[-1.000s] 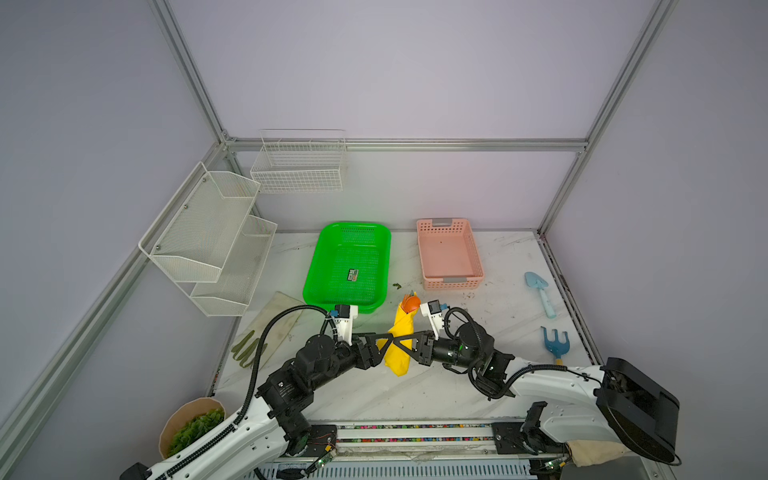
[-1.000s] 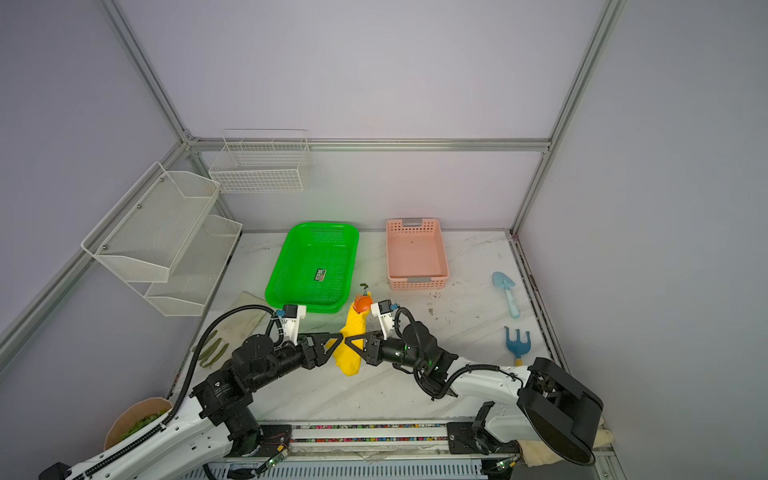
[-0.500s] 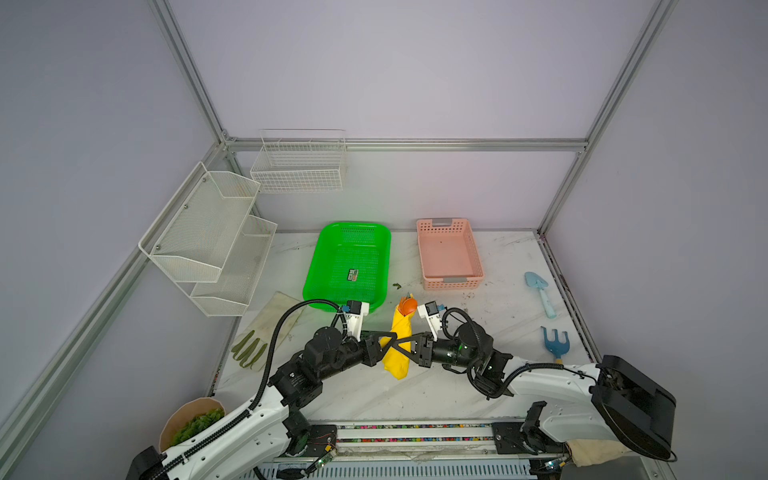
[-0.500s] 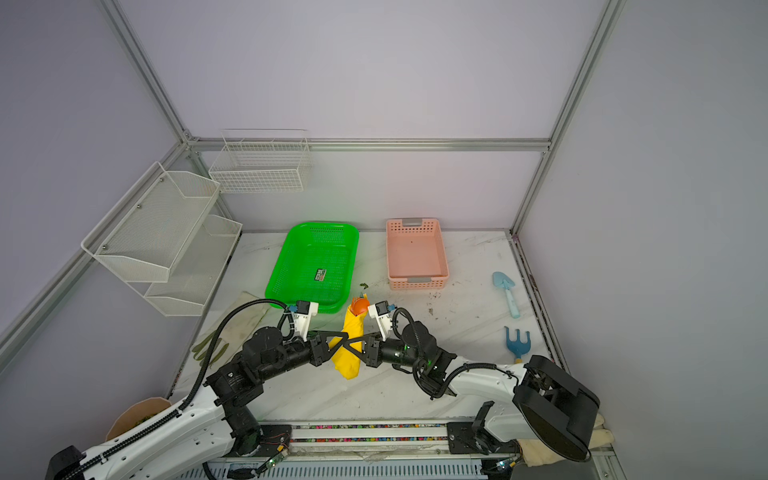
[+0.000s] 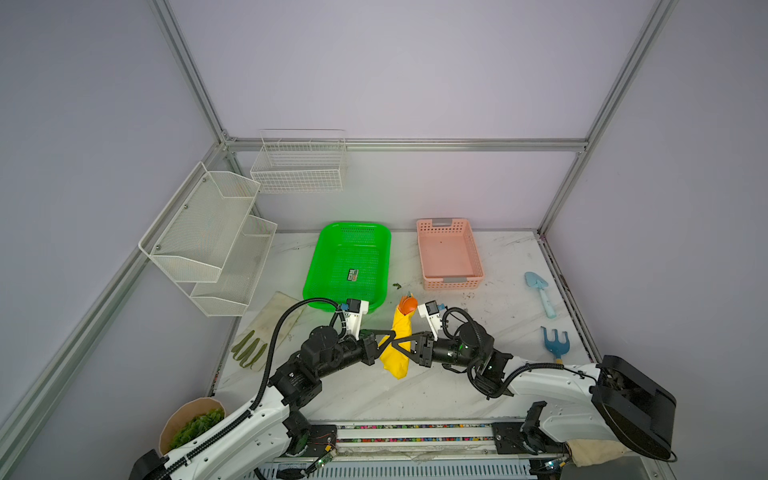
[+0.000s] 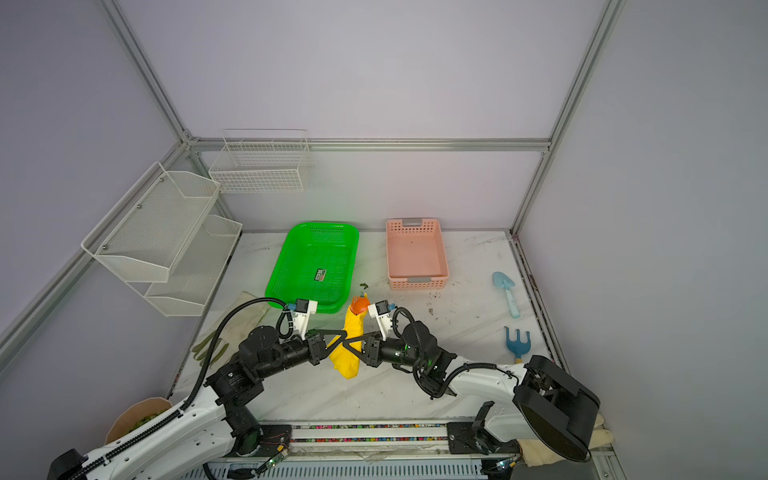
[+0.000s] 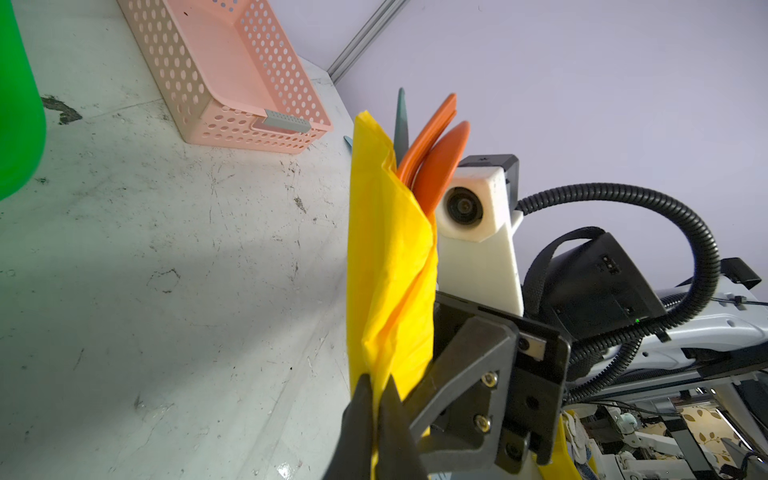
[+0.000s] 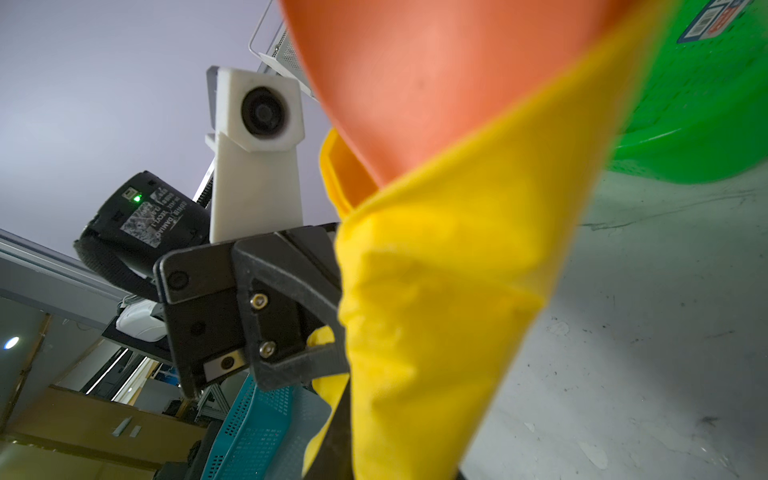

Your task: Place the utensils on the paper napkin and roll it up

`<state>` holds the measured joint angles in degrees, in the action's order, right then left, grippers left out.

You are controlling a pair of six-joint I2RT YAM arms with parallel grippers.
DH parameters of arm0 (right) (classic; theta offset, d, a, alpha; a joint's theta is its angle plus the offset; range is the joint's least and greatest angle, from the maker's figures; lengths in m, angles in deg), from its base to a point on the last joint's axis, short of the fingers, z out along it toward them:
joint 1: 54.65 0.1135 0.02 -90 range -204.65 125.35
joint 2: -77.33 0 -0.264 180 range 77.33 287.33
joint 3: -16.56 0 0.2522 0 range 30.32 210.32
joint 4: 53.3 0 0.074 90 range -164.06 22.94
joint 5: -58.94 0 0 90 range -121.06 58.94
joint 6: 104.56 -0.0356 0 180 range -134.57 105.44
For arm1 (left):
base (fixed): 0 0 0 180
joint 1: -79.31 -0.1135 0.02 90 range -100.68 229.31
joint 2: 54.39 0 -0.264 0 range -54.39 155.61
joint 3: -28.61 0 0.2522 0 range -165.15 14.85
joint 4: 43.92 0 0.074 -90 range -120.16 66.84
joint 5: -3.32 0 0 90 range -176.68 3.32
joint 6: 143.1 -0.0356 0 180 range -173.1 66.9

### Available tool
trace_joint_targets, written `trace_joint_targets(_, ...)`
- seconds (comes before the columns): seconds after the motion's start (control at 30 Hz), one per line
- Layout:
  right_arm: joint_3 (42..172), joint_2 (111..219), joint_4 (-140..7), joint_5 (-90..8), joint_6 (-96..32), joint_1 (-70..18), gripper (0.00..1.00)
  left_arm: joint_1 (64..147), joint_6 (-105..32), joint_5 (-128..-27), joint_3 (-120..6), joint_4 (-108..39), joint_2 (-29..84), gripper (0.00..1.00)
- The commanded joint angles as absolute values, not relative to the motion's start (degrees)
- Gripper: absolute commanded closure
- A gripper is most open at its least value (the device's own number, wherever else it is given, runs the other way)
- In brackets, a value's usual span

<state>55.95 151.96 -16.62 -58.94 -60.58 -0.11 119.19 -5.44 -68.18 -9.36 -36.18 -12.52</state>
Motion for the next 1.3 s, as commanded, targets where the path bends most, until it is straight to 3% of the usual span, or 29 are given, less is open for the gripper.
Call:
trace_joint_targets(0.0,56.46,150.66,-13.79,-61.82,-60.19,0.11,0.72,117.93,-4.13,-66.51,-6.78,-41.94,-13.67,1.00)
trace_joint_targets(0.13,55.98,149.69,-13.77,-61.92,-59.97,0.10,0.65,117.16,-3.21,-65.60,-5.83,-43.75,-15.22,1.00)
trace_joint_targets(0.5,55.47,147.60,-13.68,-61.80,-59.73,0.03,0.64,116.76,-1.73,-64.37,-4.77,-48.21,-16.50,1.00)
trace_joint_targets(0.73,55.12,145.33,-13.62,-63.24,-59.77,-1.05,0.57,116.69,-0.70,-64.11,-3.81,-51.01,-17.03,1.00)
trace_joint_targets(1.27,54.40,142.45,-13.27,-66.60,-61.25,-4.06,0.56,116.67,-0.83,-64.37,-3.30,-52.86,-18.27,1.00)
